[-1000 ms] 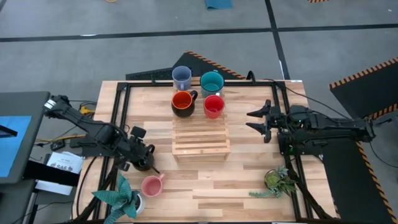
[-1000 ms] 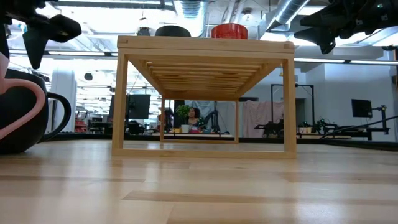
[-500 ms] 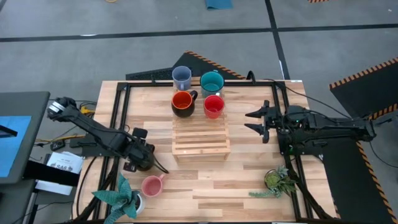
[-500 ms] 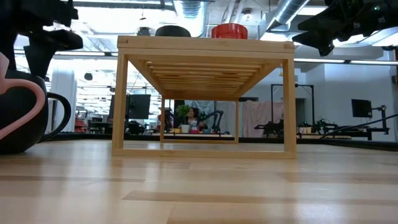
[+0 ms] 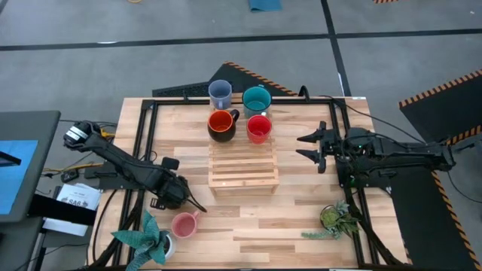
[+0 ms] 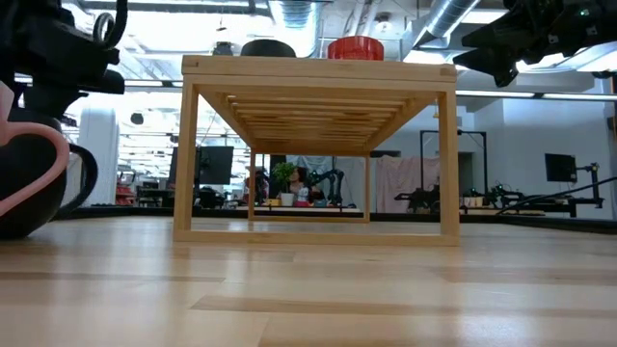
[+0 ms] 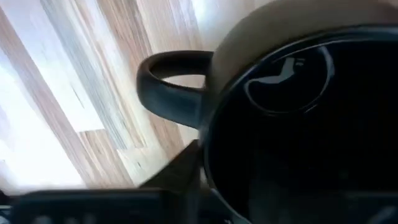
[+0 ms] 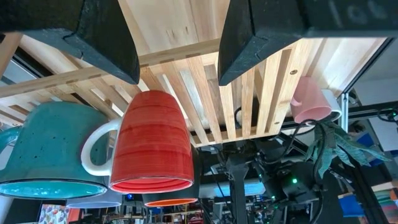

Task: Place coffee mugs
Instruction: Put the black mug on the shelf aligned with the orange mug

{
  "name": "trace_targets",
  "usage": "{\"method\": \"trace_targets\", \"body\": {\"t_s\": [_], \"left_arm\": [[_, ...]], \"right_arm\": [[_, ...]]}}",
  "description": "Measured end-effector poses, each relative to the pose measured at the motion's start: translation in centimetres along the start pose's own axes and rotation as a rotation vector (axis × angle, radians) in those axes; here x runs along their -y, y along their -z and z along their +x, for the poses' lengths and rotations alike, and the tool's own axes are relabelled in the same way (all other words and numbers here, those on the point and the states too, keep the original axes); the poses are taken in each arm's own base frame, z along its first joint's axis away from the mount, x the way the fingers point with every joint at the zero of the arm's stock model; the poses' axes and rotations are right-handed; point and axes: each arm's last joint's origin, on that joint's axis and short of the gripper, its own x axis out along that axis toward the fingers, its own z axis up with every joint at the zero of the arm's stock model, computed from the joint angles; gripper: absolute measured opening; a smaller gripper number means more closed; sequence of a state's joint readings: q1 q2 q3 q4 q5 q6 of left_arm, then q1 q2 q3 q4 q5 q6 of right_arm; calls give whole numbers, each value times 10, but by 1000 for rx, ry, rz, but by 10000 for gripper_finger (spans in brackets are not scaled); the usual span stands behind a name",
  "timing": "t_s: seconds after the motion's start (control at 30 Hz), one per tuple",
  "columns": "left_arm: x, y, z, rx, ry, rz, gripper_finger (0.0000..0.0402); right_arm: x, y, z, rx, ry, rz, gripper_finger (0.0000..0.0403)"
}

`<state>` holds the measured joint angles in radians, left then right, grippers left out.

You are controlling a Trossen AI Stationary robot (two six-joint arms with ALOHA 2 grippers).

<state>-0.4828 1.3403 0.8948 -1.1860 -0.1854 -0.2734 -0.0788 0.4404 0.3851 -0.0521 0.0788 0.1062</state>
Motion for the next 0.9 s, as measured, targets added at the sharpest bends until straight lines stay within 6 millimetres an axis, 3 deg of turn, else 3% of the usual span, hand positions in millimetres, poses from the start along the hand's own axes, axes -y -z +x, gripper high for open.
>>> {"method": "trace_targets", "body": {"t_s": [0.1, 0.23, 0.53, 0.7, 0.9], "left_arm": [[-2, 1, -1, -19, -6, -15, 23], [-7, 0, -21, -17, -4, -50, 8], [-34, -1, -119, 211, -207, -97, 3], [-43, -11, -172, 418, -201, -102, 2], [-56, -39, -203, 472, -266, -70, 2]], "right_arm": [[0, 0, 0, 0, 0, 0, 244], [0, 0, 0, 0, 1, 0, 244], [0, 0, 0, 4, 0, 0, 244], [0, -1, 0, 5, 0, 0, 244], [0, -1, 0, 8, 1, 1, 244]]}}
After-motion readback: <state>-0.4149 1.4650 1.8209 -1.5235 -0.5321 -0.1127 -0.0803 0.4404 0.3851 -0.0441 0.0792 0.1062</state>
